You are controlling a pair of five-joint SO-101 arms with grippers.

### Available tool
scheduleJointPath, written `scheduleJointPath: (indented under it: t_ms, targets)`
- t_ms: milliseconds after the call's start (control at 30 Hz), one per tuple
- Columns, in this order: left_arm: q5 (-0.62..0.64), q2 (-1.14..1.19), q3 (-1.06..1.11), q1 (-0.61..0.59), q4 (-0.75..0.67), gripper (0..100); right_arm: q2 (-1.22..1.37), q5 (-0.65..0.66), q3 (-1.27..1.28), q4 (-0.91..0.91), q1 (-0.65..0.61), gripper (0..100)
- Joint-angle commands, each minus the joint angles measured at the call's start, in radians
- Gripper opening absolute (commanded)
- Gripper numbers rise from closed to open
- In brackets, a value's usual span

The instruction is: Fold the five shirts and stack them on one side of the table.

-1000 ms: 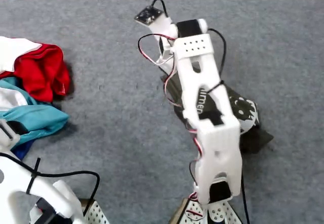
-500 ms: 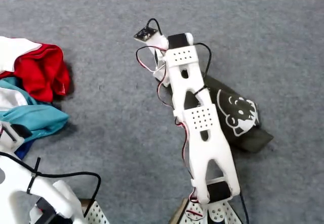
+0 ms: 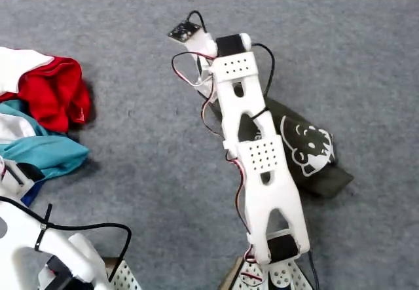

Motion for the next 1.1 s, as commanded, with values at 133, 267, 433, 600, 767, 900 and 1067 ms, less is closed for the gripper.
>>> scheduleJointPath:
  t_ms: [133, 267, 433, 600, 767, 900, 1067]
  targets:
    - [-0.008, -0.022, -0.012, -0.006, -0.008, 29, -0.022, 0.041, 0.079, -0.098, -0.065, 22.8]
    - [-0.008, -0.022, -0.008, -0.006, -0.012, 29, 0.074, 0.043, 0.074, -0.152, -0.016, 22.8]
    - [-0.008, -0.022, -0.011, 0.003, -0.014, 29, 0.096, 0.043, 0.007, -0.1, 0.03, 22.7]
    - [-0.008, -0.022, -0.011, 0.003, -0.015, 29, 0.107, 0.043, 0.005, -0.084, 0.067, 22.8]
    - [-0.008, -0.022, -0.006, 0.003, -0.014, 29, 0.105, 0.048, 0.002, -0.06, 0.064, 22.8]
    - [-0.008, -0.022, -0.012, -0.006, -0.014, 29, 0.113, 0.051, 0.007, -0.061, 0.062, 22.8]
    - [-0.008, -0.022, -0.006, -0.006, -0.012, 29, 0.113, 0.078, 0.008, -0.055, 0.058, 22.2]
